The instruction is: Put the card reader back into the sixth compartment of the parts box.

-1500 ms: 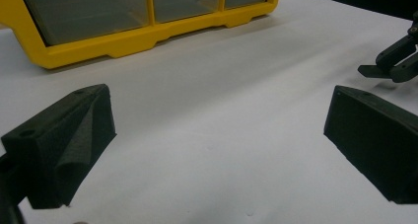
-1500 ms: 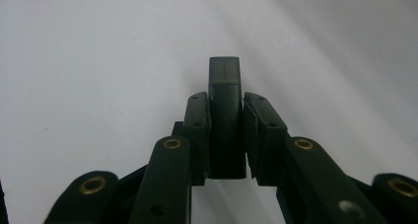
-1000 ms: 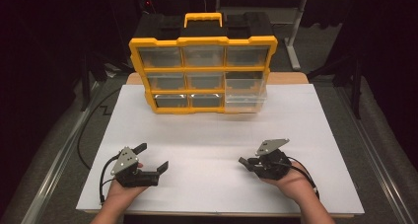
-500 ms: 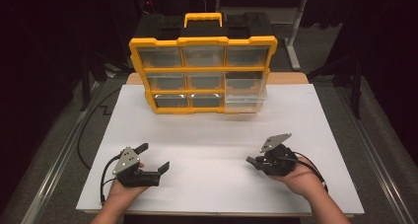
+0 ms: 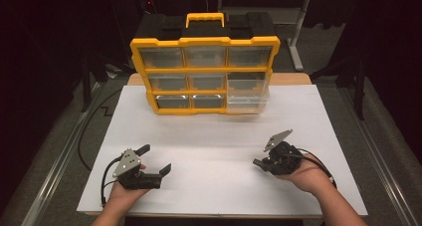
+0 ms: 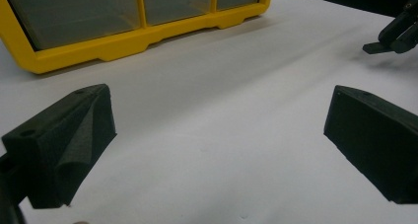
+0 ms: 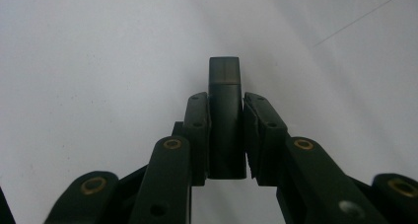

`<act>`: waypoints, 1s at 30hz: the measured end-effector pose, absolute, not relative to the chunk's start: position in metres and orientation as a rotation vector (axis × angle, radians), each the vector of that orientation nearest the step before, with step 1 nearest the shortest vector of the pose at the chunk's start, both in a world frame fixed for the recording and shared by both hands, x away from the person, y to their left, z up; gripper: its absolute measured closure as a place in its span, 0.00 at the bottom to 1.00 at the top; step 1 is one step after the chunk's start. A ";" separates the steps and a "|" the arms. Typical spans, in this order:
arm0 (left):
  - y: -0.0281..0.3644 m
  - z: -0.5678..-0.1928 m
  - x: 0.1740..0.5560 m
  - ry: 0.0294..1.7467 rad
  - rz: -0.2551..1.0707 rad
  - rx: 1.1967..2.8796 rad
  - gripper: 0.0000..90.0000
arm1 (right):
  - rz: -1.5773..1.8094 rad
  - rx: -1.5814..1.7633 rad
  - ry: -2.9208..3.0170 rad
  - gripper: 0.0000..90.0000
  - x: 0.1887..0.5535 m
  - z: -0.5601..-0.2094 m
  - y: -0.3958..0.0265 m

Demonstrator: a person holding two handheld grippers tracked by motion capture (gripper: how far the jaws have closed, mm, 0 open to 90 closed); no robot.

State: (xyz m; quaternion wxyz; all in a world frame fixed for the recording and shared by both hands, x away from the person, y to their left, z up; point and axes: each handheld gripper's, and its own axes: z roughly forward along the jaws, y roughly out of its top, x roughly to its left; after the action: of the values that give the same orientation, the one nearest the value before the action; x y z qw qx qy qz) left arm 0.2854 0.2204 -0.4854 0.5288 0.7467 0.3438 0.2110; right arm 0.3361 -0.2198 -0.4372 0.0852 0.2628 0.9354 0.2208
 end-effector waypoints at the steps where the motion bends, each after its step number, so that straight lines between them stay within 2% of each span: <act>1: 0.220 -0.485 0.285 0.820 0.504 1.787 0.00 | 0.658 0.786 2.792 0.83 0.336 -0.437 -0.220; 15: 0.221 -0.485 0.285 0.812 0.502 1.790 0.00 | 0.637 0.788 2.833 0.83 0.339 -0.424 -0.226; 30: 0.220 -0.485 0.285 0.805 0.505 1.785 0.00 | 0.606 0.746 2.843 0.82 0.343 -0.396 -0.225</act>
State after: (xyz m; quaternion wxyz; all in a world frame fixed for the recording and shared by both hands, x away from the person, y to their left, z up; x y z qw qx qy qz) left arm 0.2847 0.2196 -0.4854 0.5308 0.7481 0.3373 0.2117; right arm 0.3432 -0.2247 -0.3958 0.0701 0.2479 0.9450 0.2014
